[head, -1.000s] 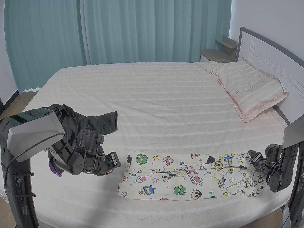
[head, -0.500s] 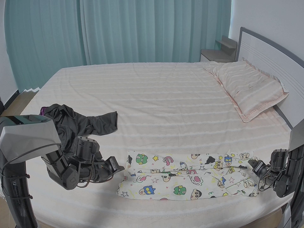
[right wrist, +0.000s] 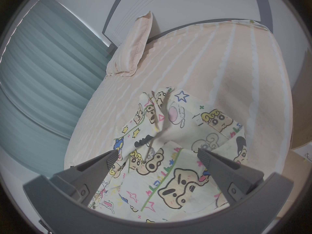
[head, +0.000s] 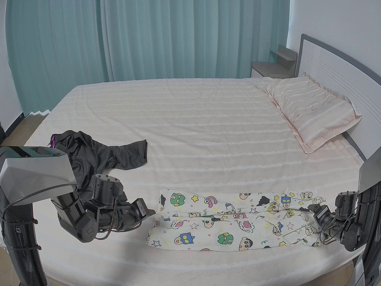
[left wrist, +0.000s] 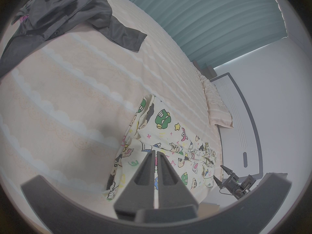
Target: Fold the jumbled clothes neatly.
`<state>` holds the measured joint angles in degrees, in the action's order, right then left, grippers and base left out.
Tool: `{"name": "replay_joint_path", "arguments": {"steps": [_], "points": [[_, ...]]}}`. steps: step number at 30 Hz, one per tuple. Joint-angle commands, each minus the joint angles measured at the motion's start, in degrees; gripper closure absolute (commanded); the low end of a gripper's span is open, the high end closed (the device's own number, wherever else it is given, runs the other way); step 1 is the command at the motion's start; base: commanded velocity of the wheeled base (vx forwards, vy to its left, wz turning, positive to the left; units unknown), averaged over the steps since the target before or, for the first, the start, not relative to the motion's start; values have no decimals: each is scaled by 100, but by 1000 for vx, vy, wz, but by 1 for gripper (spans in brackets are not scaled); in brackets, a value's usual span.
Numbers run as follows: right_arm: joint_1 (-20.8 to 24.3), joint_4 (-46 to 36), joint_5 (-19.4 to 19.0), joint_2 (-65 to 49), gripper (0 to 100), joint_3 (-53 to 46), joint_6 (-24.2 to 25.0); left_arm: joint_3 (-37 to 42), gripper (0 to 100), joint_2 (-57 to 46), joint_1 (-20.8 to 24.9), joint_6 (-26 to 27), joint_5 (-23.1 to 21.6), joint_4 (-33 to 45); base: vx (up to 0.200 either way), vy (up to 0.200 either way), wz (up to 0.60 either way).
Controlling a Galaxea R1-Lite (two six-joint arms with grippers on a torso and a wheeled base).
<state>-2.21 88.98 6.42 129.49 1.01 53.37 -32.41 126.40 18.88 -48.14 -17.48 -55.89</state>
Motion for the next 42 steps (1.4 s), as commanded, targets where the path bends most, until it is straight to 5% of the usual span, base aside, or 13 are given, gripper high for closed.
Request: {"name": "replay_joint_path", "arguments": {"steps": [1,38,39,42], "points": [[-43,5,8,182,0,-101,42,7,100,25,1,-11,-1,-9,0,0,0],[-254,-56,-36,349,0,-101,147,-2,100,51,1,24,-1,-9,0,0,0],[-280,32,-18,411,100,-101,147,-2,100,60,1,24,8,-9,0,0,0],[-333,76,17,498,100,-101,130,-2,100,60,1,24,8,-9,0,0,0]]}}
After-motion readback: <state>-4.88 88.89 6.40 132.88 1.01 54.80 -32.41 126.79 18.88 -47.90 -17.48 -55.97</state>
